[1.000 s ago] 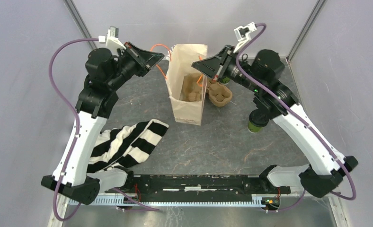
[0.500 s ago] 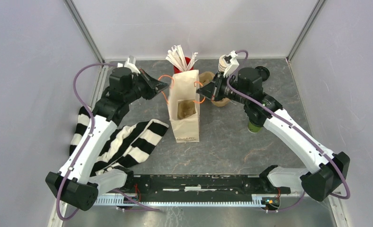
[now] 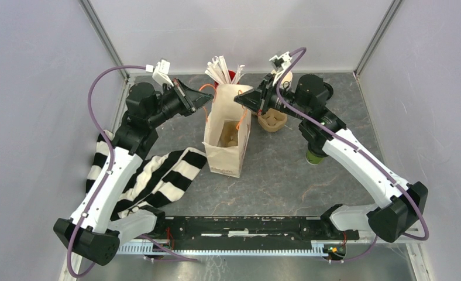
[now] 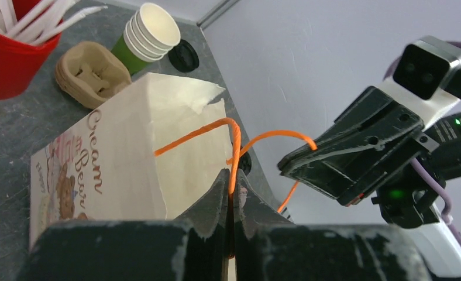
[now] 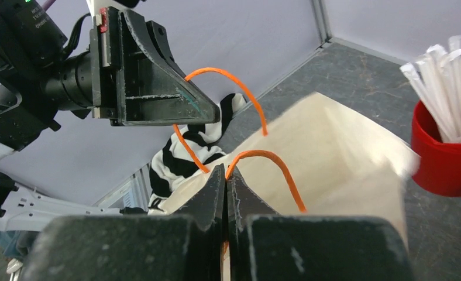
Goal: Pack the takeout coffee
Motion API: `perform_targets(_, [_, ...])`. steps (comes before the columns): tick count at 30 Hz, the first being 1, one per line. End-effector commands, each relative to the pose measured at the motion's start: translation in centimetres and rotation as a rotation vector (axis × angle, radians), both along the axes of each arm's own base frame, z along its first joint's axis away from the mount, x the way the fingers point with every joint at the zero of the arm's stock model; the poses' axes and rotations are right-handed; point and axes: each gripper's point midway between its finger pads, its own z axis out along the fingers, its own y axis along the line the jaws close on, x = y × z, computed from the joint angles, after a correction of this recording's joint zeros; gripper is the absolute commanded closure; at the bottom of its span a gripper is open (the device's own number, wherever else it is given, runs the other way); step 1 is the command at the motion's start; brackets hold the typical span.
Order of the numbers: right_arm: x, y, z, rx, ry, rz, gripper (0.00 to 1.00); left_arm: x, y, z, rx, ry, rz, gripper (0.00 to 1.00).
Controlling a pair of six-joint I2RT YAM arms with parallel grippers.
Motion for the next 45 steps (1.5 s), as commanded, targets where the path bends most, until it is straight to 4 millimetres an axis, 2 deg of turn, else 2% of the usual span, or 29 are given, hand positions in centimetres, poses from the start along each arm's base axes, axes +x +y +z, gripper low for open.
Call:
perform_targets(1, [-1.1, 0.6, -2.3, -0.018, 0.020, 0.075, 1.00, -1.1, -1.7, -1.5, 0.030, -0.069, -0.111, 0.98])
perform_targets(5, [-1.8, -0.1, -4.9, -0.104, 0.055, 0.079, 1.00, -2.5, -3.6, -4.2, 0.019, -0.005, -0.160, 0.98])
perform_targets(9, [-2.3, -0.7, -6.6, -0.153, 0.113, 0.073, 1.00, -3.2, -4.2, -4.7, 0.031, 0.002, -0.162, 0.98])
perform_targets(13, [-2.5, -1.8, -8.2, -0.252, 0.123, 0.044, 1.00, -3.2, -5.0, -4.2, 0.018, 0.003, -0.180, 0.98])
perform_targets(17, [-3.3, -2.5, -8.2, -0.322, 0.132, 0.070, 1.00, -3.5, -6.4, -3.3, 0.011, 0.029, -0.228, 0.98])
perform_targets(21, [-4.8, -3.6, -11.3, -0.413, 0.204, 0.096, 1.00, -4.1, -7.3, -3.1, 0.025, 0.059, -0.259, 0.98])
perform_targets(24, [-6.0, -4.8, -13.5, -0.486, 0.262, 0.108, 1.00, -4.0, -7.1, -2.6, 0.037, 0.060, -0.246, 0.98])
perform_targets(29, [-7.8, -5.7, -14.6, -0.511, 0.297, 0.135, 1.00, -3.3, -7.0, -1.9, 0.102, 0.044, -0.235, 0.98])
perform_targets(35, [-10.1, -7.8, -17.4, -0.555, 0.380, 0.108, 1.00, -2.1, -7.6, -0.5, 0.104, 0.019, -0.237, 0.98])
perform_targets(37, [-10.6, -8.4, -18.1, -0.561, 0.390, 0.086, 1.00, -1.6, -7.8, -1.0, 0.123, 0.020, -0.237, 0.98])
perform_targets(40, [-10.7, -8.6, -17.9, -0.533, 0.382, 0.059, 1.00, -1.4, -8.2, -1.9, 0.135, 0.044, -0.262, 0.98])
perform_targets(45, [-10.4, -8.7, -17.0, -0.511, 0.368, 0.031, 1.00, -2.0, -8.3, -2.2, 0.131, 0.061, -0.283, 0.98])
